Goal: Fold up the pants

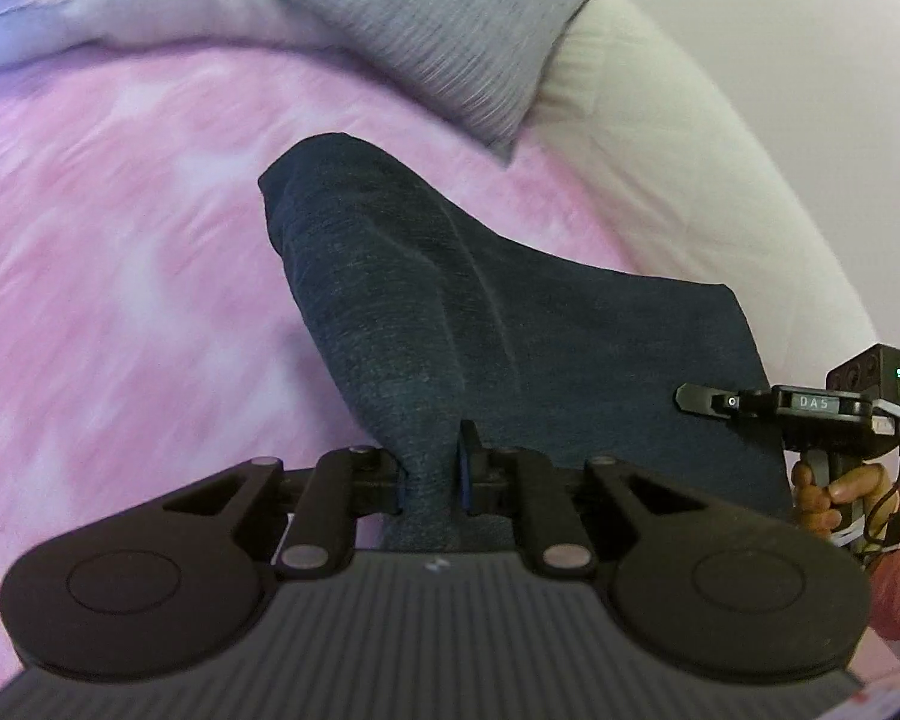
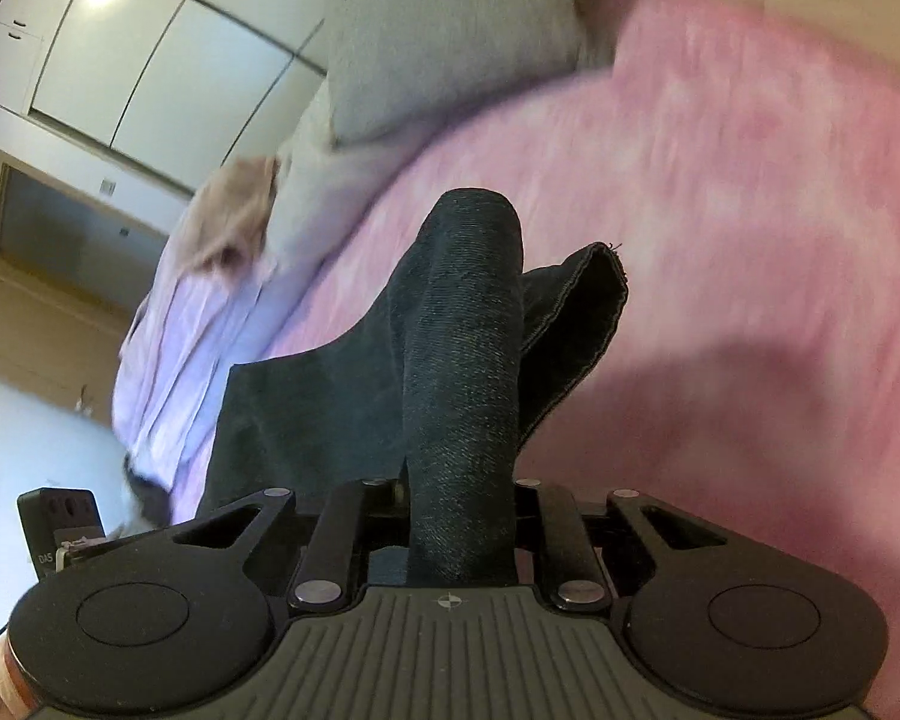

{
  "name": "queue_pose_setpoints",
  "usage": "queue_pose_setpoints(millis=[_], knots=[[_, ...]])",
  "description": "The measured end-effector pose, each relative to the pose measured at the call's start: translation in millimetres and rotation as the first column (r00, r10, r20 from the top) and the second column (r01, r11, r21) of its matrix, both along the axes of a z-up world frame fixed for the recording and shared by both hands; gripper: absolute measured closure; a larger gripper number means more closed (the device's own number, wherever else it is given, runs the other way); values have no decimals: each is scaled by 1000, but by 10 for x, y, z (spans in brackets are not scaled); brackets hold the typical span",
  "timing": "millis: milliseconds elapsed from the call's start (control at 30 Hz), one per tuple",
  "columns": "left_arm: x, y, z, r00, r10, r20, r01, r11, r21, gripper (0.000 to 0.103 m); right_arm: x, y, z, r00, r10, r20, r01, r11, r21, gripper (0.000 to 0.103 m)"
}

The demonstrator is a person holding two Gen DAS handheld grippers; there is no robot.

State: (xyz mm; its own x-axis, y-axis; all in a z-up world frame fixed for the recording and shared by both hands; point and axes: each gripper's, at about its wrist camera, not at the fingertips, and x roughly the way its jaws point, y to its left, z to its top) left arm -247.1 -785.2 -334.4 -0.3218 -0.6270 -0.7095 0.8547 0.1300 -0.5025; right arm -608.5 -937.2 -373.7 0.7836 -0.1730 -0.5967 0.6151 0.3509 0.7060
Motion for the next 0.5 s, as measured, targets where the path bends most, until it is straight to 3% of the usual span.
queue_pose_setpoints(millis=[233, 500], knots=[[17, -1232, 96, 1000, -13, -25, 11, 998, -67, 92, -44, -1081, 202, 998, -52, 42, 53, 998, -40, 89], [120, -2233, -74, 1000, -19, 1, 19, 999, -46, 92, 32, -2056, -94, 997, -60, 48, 60, 998, -1, 89]])
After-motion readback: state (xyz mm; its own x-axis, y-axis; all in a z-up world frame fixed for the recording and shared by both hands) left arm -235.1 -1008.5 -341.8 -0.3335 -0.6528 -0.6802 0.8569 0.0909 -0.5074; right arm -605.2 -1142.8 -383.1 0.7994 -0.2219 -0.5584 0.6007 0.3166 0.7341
